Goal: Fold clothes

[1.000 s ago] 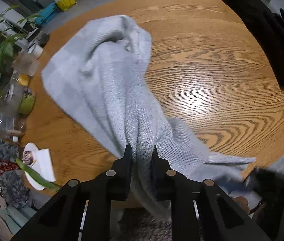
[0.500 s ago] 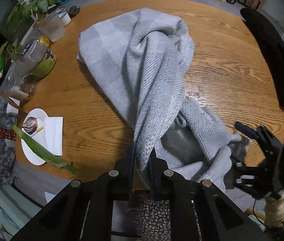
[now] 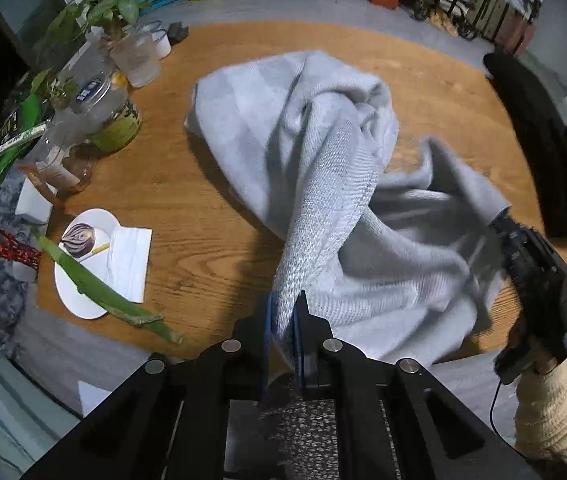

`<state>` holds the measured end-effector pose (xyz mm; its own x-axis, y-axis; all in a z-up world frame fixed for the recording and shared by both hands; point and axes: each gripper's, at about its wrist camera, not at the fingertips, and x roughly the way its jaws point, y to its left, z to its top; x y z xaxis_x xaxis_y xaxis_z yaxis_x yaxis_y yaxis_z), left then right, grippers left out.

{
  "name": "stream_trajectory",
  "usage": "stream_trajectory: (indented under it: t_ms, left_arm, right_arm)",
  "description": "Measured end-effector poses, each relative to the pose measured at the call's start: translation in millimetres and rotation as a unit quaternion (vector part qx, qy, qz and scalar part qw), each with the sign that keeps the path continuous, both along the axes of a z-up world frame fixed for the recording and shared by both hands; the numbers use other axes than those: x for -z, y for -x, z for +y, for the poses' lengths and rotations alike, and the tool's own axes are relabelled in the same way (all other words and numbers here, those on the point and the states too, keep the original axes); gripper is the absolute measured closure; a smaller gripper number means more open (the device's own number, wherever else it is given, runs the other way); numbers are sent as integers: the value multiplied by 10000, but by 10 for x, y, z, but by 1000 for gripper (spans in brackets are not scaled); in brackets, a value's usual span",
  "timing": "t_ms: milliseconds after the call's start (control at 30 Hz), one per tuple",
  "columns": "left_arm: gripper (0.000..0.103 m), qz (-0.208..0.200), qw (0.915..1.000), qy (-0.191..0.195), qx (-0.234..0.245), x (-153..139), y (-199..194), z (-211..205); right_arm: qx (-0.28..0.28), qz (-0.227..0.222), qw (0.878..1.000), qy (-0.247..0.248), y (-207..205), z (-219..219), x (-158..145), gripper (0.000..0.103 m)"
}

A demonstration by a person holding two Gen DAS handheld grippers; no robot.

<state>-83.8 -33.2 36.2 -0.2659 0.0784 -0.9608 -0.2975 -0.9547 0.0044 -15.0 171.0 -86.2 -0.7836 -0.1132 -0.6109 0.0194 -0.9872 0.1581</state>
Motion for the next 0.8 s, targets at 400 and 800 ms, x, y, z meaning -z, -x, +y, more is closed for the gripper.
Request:
stream_trajectory:
  t_ms: [400,800]
  left_arm:
    - [99,-5,9998,-200,-12,88,-176,-319]
    - [100,211,9939,-1073,-147,5,-151,-533]
  right_arm:
    - [1980,421,9790,-241,-1052,1450,-356,98]
    - [3280,1250,9297,-1113,-1586,1839,-1299,98]
